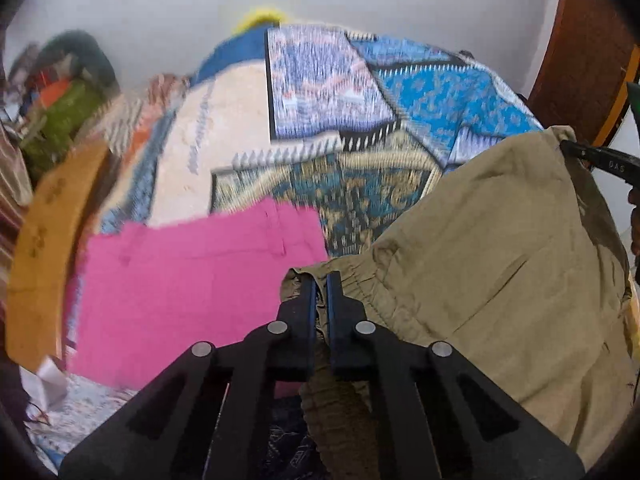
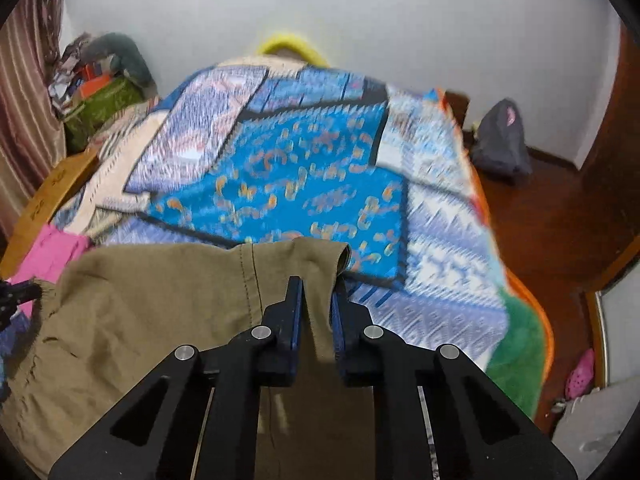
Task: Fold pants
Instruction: 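Lift the waistband with both grippers and fold it over toward the hems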
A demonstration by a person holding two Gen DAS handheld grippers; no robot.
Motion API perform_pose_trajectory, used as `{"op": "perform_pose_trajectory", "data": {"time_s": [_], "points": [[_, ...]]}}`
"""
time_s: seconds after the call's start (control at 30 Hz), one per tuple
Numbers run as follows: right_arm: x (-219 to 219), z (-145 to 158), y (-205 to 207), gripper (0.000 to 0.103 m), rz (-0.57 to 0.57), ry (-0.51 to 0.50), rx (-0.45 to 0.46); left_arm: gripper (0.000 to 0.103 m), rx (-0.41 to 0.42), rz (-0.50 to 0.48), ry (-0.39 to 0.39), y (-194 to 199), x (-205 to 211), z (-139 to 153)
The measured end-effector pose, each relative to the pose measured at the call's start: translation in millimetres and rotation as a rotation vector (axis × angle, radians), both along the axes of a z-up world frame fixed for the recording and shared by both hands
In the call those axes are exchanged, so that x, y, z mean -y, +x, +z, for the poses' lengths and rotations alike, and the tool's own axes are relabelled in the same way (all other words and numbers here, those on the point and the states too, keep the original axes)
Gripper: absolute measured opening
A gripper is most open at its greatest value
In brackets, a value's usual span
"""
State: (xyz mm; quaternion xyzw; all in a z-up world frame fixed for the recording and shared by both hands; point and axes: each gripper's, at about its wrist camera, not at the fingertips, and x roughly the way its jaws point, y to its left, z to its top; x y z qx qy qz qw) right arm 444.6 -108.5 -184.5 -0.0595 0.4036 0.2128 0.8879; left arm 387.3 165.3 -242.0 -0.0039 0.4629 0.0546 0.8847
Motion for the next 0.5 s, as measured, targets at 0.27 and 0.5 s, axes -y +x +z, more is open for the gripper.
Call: {"op": "perform_pose_trajectory", "data": {"time_s": [0.27,0.5], "points": [[10,51,-15,0.011,-0.069,0.033,0.105,0.003,0.05,-0.009,0.103,9,27,49],[37,80,-62,0.011,-0.049,0.127,0.138,0.003,0.132,-0.053,0.038,-27,36,92]]}}
